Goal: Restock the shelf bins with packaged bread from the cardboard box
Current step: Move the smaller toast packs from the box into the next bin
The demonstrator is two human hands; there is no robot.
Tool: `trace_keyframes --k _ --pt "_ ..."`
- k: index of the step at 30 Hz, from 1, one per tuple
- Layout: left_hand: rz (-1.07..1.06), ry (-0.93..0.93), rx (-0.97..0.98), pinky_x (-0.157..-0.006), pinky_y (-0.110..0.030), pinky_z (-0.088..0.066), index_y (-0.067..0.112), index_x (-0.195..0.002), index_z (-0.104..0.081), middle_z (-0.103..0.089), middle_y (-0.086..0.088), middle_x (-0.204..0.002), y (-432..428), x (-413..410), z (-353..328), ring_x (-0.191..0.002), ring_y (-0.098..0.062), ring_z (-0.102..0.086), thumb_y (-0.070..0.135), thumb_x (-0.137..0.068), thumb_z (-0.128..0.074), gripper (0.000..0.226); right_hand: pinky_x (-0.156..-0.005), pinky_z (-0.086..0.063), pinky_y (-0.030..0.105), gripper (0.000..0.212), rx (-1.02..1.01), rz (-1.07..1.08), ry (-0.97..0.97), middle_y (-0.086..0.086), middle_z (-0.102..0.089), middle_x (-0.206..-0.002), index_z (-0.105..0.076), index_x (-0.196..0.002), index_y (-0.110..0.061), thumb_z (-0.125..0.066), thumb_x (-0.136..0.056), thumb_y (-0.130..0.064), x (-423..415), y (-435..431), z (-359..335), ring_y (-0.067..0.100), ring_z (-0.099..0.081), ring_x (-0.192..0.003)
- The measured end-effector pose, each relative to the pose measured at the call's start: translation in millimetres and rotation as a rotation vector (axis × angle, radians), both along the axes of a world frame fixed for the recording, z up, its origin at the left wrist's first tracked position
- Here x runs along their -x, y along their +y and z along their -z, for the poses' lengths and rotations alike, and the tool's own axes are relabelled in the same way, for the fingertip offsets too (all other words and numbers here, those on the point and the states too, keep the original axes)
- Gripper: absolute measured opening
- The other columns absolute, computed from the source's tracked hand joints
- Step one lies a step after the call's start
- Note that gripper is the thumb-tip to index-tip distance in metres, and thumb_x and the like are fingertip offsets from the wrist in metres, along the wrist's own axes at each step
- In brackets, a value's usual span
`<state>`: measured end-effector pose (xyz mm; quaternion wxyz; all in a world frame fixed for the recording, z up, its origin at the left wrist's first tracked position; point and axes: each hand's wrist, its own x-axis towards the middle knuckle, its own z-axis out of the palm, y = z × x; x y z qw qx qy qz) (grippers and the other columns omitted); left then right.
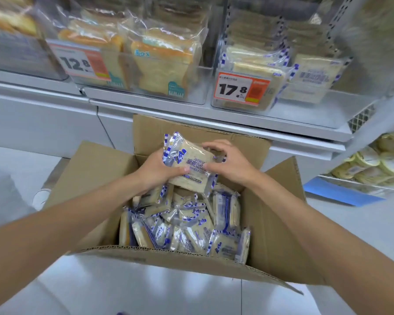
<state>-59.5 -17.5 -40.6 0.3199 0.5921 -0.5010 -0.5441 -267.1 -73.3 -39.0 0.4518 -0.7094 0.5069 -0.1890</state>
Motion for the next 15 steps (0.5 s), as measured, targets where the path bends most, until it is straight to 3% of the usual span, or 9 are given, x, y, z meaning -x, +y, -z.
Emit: trace_keyframes --k 3,5,7,9,12,15 --pt "0.072 -0.115 0.119 -0.076 -0.012 -0.051 0.028 -0.099 -0.061 -0.071 0.016 -0.09 -9 10 -40 -0.08 0.006 -0.066 0.022 -0.077 -0.081 0.031 -0.118 -0.019 0.039 0.088 0.353 -0.145 0.347 -0.002 -0.027 -0.155 -0.034 -0.148 -0.032 -0.078 -0.073 -0.048 10 2 -40 0.019 -0.021 -0.143" --pt "0.123 -0.193 0.186 -0.068 -0.002 -0.043 0.033 -0.093 -0.053 -0.062 0.021 -0.089 -14 23 -69 -0.081 0.003 -0.061 0.026 -0.077 -0.081 0.033 -0.117 -0.021 0.039 0.099 0.463 -0.156 0.382 0.0 -0.031 -0.155 -0.022 -0.153 -0.026 -0.078 -0.073 -0.047 15 3 -67 0.019 -0.026 -0.14" --pt "0.15 -0.274 0.262 -0.061 -0.003 -0.038 0.03 -0.097 -0.05 -0.054 0.021 -0.092 -17 38 -97 -0.086 0.0 -0.057 0.026 -0.079 -0.08 0.035 -0.11 -0.029 0.036 0.093 0.555 -0.148 0.393 0.004 -0.048 -0.139 -0.031 -0.15 -0.021 -0.079 -0.073 -0.043 24 2 -94 0.022 -0.04 -0.129" --pt "0.183 -0.35 0.377 -0.074 -0.012 -0.036 0.025 -0.126 -0.048 -0.051 0.018 -0.11 -22 51 -123 -0.107 -0.004 -0.052 0.031 -0.077 -0.082 0.06 -0.095 -0.032 0.032 0.065 0.711 -0.112 0.398 0.005 -0.057 -0.112 -0.055 -0.13 -0.018 -0.079 -0.074 -0.039 39 -2 -120 0.025 -0.05 -0.109" --pt "0.244 -0.383 0.494 -0.089 -0.016 -0.035 0.023 -0.151 -0.024 -0.041 0.015 -0.132 -43 71 -159 -0.125 -0.004 -0.043 0.029 -0.073 -0.085 0.1 -0.081 -0.026 0.029 0.047 0.939 0.001 0.417 0.007 -0.058 -0.096 -0.064 -0.107 -0.014 -0.079 -0.07 -0.037 75 -14 -165 0.028 -0.053 -0.094" --pt "0.258 -0.4 0.625 -0.082 -0.019 -0.044 0.02 -0.149 -0.029 -0.049 0.01 -0.132 -75 94 -181 -0.105 -0.008 -0.057 0.017 -0.079 -0.078 0.085 -0.083 -0.033 0.036 0.05 1.016 0.126 0.462 0.006 -0.056 -0.096 -0.062 -0.109 -0.014 -0.074 -0.069 -0.041 117 -34 -207 0.028 -0.055 -0.094"
